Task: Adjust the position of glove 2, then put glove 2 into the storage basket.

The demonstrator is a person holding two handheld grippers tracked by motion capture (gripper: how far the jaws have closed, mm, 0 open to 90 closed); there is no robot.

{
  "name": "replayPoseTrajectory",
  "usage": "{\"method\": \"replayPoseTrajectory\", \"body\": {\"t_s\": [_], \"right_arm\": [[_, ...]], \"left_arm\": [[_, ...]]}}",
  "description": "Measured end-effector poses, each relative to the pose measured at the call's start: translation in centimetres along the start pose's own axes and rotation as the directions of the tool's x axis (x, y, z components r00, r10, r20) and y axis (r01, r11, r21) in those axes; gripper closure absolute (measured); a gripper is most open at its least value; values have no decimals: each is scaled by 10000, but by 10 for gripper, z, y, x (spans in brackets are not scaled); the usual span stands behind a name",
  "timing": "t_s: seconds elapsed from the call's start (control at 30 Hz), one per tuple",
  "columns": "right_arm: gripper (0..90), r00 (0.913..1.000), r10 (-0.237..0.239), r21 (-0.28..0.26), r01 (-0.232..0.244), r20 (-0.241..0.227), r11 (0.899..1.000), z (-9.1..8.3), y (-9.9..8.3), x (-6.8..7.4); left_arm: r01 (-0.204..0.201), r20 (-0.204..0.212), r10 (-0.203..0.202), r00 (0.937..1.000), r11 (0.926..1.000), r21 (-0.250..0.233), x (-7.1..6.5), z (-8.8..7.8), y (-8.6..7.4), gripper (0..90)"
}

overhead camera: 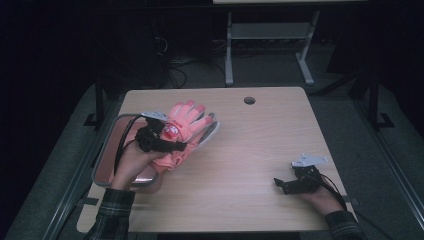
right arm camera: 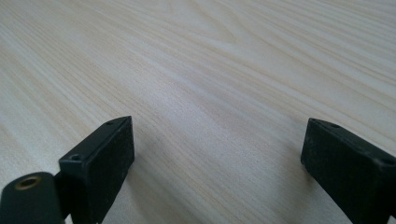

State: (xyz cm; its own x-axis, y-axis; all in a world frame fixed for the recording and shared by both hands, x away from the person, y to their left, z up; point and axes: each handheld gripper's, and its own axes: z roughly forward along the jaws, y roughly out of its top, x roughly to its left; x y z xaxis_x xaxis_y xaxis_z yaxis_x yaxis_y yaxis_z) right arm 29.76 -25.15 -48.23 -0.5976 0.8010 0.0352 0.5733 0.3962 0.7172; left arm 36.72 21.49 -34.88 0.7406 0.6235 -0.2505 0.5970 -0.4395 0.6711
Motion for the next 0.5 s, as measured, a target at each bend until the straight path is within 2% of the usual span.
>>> {"method": "replayPoseTrajectory", "body": {"t_s": [0.27, 0.4, 0.5], "right_arm": [[92, 10000, 17, 13, -17, 22, 10000, 0, 0, 0], [92, 10000, 34, 17, -34, 21, 10000, 0, 0, 0], [92, 10000, 35, 17, -35, 23, 10000, 0, 0, 0]], "left_arm": [[580, -607, -594, 9964, 9980, -246, 19, -28, -20, 557], [1001, -784, -1029, 9916, 9942, -392, 30, -40, -32, 555], [1258, -1093, -1304, 9854, 9909, -480, 38, -50, -40, 553]]}}
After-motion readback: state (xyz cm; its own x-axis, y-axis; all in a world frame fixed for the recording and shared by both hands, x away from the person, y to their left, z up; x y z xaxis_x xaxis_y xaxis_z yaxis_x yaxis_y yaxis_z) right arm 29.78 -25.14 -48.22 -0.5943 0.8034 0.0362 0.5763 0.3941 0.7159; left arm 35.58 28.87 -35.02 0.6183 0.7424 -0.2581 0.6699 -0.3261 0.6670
